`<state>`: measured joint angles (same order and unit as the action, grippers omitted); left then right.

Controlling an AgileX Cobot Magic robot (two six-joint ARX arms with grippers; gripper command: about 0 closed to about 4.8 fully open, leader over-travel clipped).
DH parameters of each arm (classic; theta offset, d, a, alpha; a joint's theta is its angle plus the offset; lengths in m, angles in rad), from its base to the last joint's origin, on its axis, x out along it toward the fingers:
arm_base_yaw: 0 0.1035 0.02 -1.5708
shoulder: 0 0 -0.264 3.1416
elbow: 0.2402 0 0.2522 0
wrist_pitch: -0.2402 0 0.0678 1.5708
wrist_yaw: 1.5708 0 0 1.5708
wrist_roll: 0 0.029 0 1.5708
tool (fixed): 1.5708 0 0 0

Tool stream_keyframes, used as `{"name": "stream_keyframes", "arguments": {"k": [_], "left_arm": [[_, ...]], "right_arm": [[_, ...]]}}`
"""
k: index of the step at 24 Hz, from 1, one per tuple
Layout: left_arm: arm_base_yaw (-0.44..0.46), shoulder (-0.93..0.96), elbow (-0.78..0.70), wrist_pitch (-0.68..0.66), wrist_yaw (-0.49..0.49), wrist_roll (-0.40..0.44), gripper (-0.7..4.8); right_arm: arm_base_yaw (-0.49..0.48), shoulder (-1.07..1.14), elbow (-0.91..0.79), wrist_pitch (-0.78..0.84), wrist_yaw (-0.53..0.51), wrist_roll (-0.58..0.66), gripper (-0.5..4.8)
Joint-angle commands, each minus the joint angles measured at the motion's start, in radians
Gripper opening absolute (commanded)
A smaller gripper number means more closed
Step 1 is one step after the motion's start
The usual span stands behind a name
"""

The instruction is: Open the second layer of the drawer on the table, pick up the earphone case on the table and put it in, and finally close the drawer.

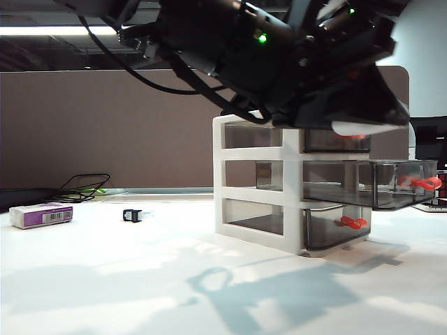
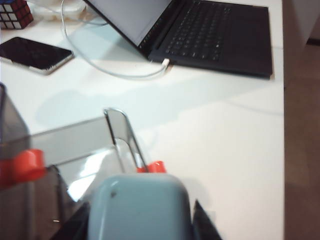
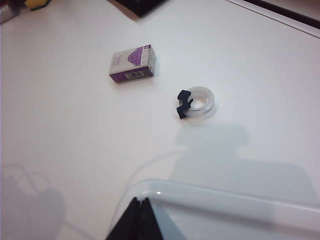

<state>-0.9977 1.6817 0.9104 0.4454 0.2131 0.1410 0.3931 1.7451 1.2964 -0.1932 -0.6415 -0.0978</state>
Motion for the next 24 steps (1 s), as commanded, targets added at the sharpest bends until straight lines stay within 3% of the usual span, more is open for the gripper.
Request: {"name": "stream_keyframes", "arguments": {"k": [1, 12, 24], "left_arm": [[-0.023, 0.005, 0.005, 0.047, -0.038, -0.003, -0.06], [-0.063, 0.021, 0.047, 0.057, -0.151, -0.005, -0.06], [-0.064, 0.079, 0.148, -0.026, -0.243, 0.07, -0.06]], "right_arm": [[0.005, 0.01, -0.008, -0.069, 0.006, 0.001, -0.05], [0.005, 0.01, -0.008, -0.069, -0.013, 0.001, -0.05], [0.009, 0.01, -0.008, -0.068, -0.015, -0.008, -0.05]]}}
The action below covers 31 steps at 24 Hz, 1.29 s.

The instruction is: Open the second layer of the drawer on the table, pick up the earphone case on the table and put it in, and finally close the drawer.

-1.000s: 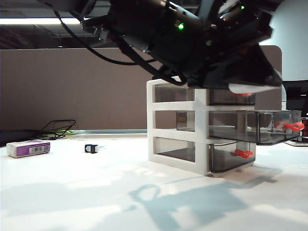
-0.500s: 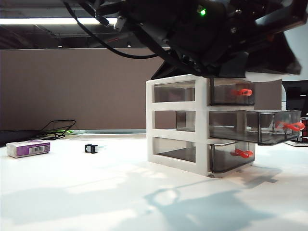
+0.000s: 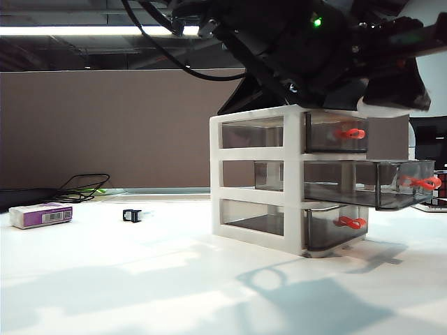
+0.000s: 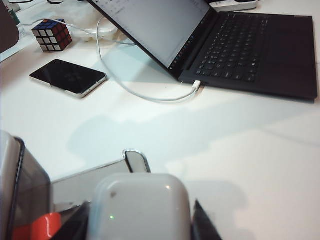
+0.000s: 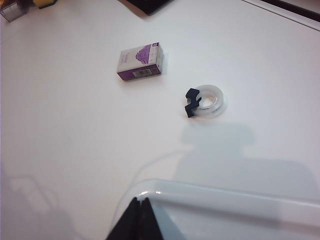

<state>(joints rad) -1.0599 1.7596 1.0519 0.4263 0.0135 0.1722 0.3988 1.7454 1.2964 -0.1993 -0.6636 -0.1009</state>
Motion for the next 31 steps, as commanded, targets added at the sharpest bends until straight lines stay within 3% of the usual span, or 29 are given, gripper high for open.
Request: {"name": "stream_keyframes", "arguments": {"k": [1, 14, 15, 18, 25, 31], "left_arm": [[-0.002, 0.002, 0.006, -0.016, -0.057, 0.041, -0.05], [0.004, 0.006, 0.006, -0.037, -0.074, 0.061, 0.02], [0.004, 0.006, 0.006, -0.037, -0.081, 0.063, 0.33], [0.003, 0.006, 0.006, -0.038, -0.081, 0.064, 0.4], [0.003, 0.006, 0.005, -0.044, -0.081, 0.091, 1.31], [0.003, 0.006, 0.005, -0.048, -0.079, 0.11, 1.7]], "right_arm": [[0.003, 0.009, -0.008, -0.061, 0.007, -0.005, -0.05], [0.003, 0.009, -0.008, -0.056, 0.007, -0.007, -0.05], [0.003, 0.009, -0.008, -0.056, 0.007, -0.007, -0.05], [0.003, 0.009, -0.008, -0.058, 0.007, -0.007, -0.05], [0.003, 0.009, -0.008, -0.057, 0.008, -0.007, -0.05], [0.003, 0.009, -0.008, -0.055, 0.01, -0.008, -0.05]]}}
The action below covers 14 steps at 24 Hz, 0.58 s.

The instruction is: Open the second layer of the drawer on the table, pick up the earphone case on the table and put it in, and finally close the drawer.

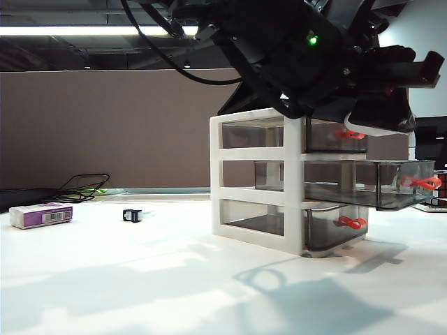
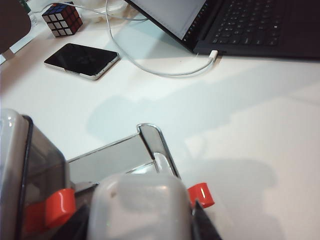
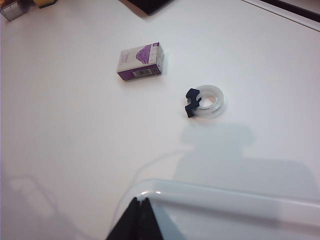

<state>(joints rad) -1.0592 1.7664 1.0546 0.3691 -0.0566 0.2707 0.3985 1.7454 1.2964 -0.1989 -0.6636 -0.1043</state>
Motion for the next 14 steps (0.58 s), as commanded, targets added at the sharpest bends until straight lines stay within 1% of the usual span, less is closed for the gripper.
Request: {"name": "stream_keyframes", "arguments": {"k": [1, 3, 4, 7, 14], "left_arm": [[0.002, -0.001, 0.002, 0.01, -0.007, 0.015, 1.9], [0.002, 0.004, 0.002, 0.011, -0.007, 0.035, 2.23], [0.001, 0.006, 0.002, 0.01, -0.007, 0.049, 2.49], [0.0, 0.007, 0.002, 0.011, -0.007, 0.053, 2.87], [-0.001, 0.007, 0.002, 0.012, -0.009, 0.055, 2.87]], "right_arm": [[0.004, 0.009, -0.008, -0.055, 0.01, -0.004, -0.05], [0.004, 0.009, -0.008, -0.054, 0.01, -0.004, -0.05], [0.004, 0.009, -0.008, -0.054, 0.014, -0.004, -0.05], [0.004, 0.01, -0.008, -0.054, 0.015, -0.004, -0.05], [0.004, 0.009, -0.008, -0.05, 0.014, -0.004, -0.05]]}}
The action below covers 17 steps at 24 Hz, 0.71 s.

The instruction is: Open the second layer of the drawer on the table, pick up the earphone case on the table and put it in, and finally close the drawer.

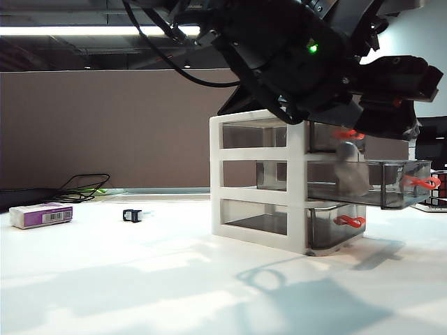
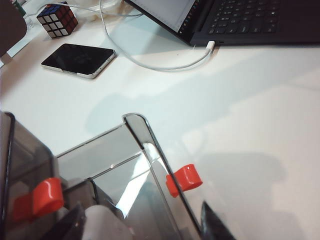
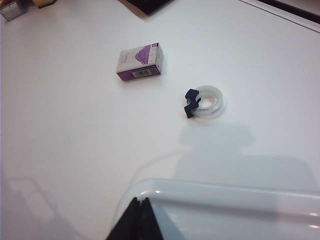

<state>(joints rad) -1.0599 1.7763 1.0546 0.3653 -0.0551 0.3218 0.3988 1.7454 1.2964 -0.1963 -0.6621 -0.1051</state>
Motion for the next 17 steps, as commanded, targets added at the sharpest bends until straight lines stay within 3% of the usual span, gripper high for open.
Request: {"name": "stream_keyframes", "arguments": {"k": [1, 6, 8, 11, 14, 15, 16, 17], "left_arm": [[-0.002, -0.003, 0.002, 0.017, -0.012, 0.003, 2.87], [-0.026, -0.03, 0.002, 0.0, -0.037, 0.005, 2.87], [-0.037, -0.066, 0.002, -0.056, -0.064, 0.004, 2.87], [-0.051, -0.136, -0.002, -0.187, -0.024, -0.003, 2.8], [-0.053, -0.205, -0.036, -0.238, 0.098, -0.052, 1.93], [-0.053, -0.227, -0.057, -0.235, 0.154, -0.087, 1.2], [-0.053, -0.245, -0.089, -0.21, 0.23, -0.125, -0.06], [-0.053, -0.248, -0.105, -0.196, 0.245, -0.141, -0.03]], "right_arm": [[0.003, 0.009, -0.008, -0.053, 0.013, -0.003, -0.05], [0.003, 0.009, -0.008, -0.055, 0.011, -0.002, -0.05], [0.003, 0.009, -0.008, -0.055, 0.006, 0.0, -0.05], [0.003, 0.009, -0.008, -0.055, 0.005, 0.0, -0.05], [0.003, 0.009, -0.008, -0.053, 0.005, 0.001, -0.05], [0.003, 0.009, -0.008, -0.053, 0.005, 0.003, -0.05], [0.003, 0.009, -0.008, -0.054, 0.005, 0.008, -0.05], [0.003, 0.009, -0.006, -0.054, 0.005, 0.008, -0.05]]}}
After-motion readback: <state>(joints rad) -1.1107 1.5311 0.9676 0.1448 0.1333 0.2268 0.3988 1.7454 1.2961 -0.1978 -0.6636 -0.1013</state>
